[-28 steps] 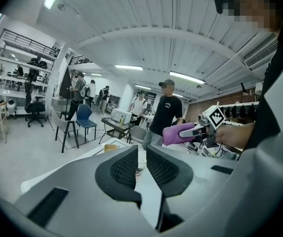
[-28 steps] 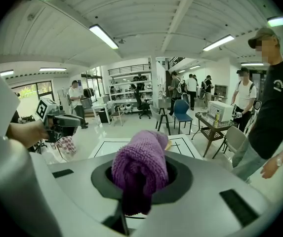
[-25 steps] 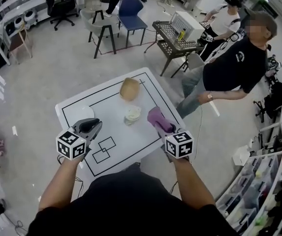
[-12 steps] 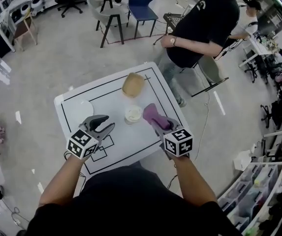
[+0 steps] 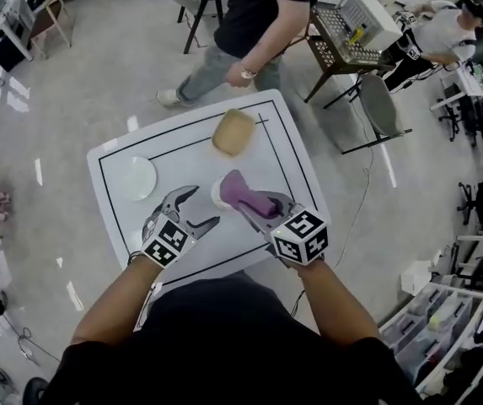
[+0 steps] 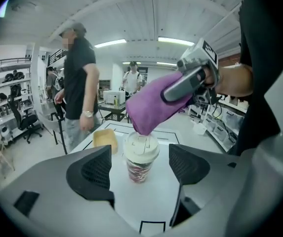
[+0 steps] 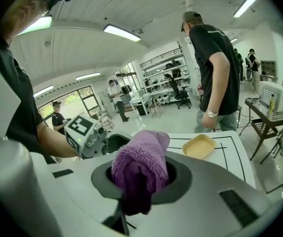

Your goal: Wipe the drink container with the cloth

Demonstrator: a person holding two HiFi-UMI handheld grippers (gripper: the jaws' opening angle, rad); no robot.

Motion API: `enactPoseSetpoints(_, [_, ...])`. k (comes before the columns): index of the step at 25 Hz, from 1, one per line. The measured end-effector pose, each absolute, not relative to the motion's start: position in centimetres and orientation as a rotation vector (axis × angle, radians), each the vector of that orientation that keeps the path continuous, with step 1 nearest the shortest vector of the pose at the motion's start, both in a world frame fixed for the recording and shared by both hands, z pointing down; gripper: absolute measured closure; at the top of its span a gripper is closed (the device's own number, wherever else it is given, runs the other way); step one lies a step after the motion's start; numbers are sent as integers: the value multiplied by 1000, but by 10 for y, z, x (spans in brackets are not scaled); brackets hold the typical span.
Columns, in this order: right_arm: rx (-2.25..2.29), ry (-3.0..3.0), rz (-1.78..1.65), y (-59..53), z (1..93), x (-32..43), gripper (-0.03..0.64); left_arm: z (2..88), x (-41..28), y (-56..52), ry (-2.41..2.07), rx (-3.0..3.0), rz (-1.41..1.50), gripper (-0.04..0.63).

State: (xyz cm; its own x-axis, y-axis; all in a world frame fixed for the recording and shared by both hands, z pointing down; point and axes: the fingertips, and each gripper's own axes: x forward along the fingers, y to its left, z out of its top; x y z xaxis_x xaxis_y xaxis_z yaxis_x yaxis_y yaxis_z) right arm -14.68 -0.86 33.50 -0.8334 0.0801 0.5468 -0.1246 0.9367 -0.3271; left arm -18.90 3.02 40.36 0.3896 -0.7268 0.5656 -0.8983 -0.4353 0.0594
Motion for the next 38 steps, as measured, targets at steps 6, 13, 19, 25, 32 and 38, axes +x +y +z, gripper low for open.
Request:
enactPoseSetpoints(6, [-347,-2503,611,15,331,-180,529,439,-178,2,-1418,2287,751,177])
enactPoseSetpoints(13, [-362,-2230,821,5,402,-186,532,445,-168,-20,-1423,2389,748,170])
enactPoseSetpoints(19, [-301,-2212,742,-18,421,-179,532,451,-164,-20,-1407,2399,785,188])
enactPoseSetpoints(25, [-227,-2225,681,-35,427,-169,532,453,-163,-21,-1403,2404,805,238])
enactPoseSetpoints(32, [-77,-2255,697,-67,427,-143,531,451,-163,-20,-1388,2405,814,241])
enactPoseSetpoints(38, [68,-2231,727,-98,448,-114,531,454,-163,-22,-1388,2403,817,241])
